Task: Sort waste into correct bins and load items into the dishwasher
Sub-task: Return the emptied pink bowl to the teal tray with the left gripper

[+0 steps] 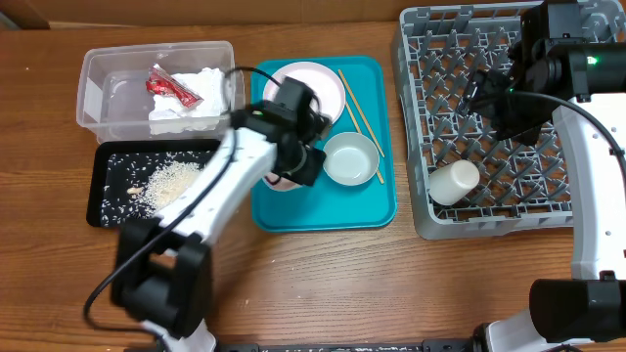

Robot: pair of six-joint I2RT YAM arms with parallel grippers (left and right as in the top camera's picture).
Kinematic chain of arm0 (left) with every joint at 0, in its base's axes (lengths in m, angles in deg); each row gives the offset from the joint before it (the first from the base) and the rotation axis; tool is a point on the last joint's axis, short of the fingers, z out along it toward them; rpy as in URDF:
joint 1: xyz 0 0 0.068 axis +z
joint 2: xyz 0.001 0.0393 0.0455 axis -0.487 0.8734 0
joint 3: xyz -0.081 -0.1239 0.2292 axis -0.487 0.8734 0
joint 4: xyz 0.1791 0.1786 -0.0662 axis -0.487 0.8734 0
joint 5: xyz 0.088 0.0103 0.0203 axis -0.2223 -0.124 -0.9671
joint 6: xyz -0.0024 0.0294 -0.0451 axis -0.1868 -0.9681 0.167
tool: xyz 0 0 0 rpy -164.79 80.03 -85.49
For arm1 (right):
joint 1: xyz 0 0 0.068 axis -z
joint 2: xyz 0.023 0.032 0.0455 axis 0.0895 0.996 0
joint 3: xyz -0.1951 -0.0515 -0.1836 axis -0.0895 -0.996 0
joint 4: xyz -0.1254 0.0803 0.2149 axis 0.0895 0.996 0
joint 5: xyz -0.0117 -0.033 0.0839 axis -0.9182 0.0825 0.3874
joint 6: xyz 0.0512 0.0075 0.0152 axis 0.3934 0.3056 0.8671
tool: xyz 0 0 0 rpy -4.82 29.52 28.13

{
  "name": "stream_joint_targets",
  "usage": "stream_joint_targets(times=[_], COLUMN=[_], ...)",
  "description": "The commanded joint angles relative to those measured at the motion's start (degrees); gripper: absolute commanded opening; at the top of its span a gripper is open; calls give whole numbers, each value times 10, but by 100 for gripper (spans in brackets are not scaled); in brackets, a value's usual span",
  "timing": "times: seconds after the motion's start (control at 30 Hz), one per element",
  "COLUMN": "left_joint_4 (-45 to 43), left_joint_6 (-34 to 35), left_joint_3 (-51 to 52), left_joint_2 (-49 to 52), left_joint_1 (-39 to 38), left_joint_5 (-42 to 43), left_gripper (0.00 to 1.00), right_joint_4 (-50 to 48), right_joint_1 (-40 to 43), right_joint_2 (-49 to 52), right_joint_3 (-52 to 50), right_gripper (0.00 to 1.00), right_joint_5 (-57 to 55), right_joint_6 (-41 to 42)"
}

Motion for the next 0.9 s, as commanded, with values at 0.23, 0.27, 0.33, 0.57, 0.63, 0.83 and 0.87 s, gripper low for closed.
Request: stream_joint_targets(times=[0.23,0.27,0.33,0.57,0.63,0.83,0.87], left_joint_4=[0,0,5,16,-10,-97,-102], left_joint_6=[31,31,31,20,13,-14,-17], left_joint_3=[0,-2,-11,-103,-123,-125,-125], left_joint_2=[46,46,46,46,47,76,92], left_joint_1=[-17,-17,-17,-16,-16,-16,-17], left_joint_5=[-25,-21,-6,5,-2,-47,-47], left_gripper=[36,42,51,63,65,70,70], right_joint_4=[-3,-3,-3,-3,-3,-3,-3], right_joint_1=[0,0,0,0,0,0,0], right_joint_2=[-11,-11,-11,-11,-10,-10,-10], right_joint_3=[12,12,12,12,12,12,12], right_gripper=[82,83,83,83,83,83,83], right_joint_5=[-1,-1,-1,-1,-1,-1,-1], right_joint_6=[-2,-2,-2,-2,-2,-2,-2])
